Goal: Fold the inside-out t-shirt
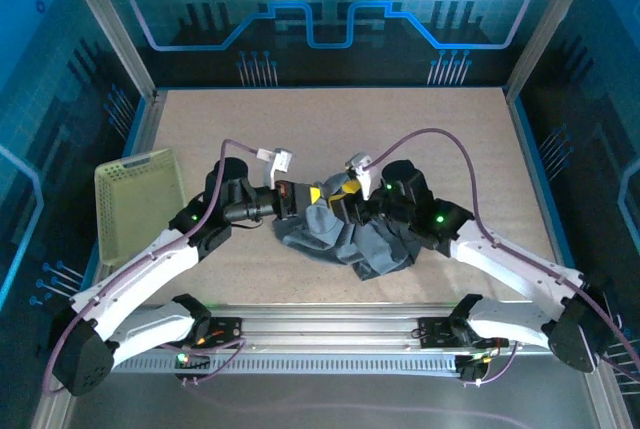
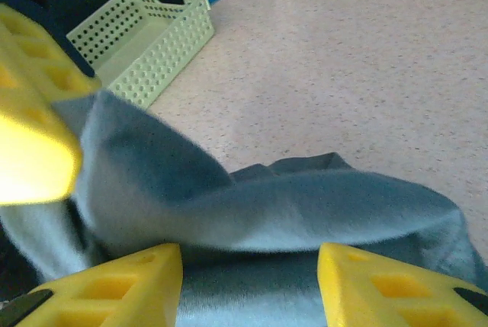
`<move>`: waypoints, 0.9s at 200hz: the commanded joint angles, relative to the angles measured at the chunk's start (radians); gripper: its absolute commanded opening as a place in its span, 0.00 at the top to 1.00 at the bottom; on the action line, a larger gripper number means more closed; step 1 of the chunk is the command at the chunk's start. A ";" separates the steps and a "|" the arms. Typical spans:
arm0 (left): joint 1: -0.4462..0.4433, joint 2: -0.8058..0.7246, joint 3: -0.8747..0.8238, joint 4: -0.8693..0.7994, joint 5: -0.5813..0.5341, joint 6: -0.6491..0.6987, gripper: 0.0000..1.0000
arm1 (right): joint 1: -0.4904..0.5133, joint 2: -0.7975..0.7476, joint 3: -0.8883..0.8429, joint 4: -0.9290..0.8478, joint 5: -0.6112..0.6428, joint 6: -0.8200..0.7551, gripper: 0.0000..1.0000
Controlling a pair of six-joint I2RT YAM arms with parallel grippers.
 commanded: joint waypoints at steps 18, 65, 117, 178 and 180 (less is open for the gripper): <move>0.003 -0.014 -0.019 0.065 0.122 0.062 1.00 | -0.006 0.016 0.039 0.014 -0.095 0.005 0.48; 0.003 -0.009 -0.012 0.045 0.132 0.078 0.99 | -0.003 0.017 0.054 -0.004 -0.086 -0.025 0.93; 0.027 -0.032 0.018 -0.139 -0.051 0.186 0.92 | -0.041 -0.071 0.102 -0.138 -0.042 -0.035 1.00; 0.029 0.027 0.124 -0.415 -0.517 0.229 0.59 | -0.086 -0.113 0.192 -0.247 -0.117 0.059 1.00; 0.030 0.028 0.128 -0.427 -0.528 0.230 0.58 | -0.087 -0.113 0.197 -0.251 -0.119 0.066 1.00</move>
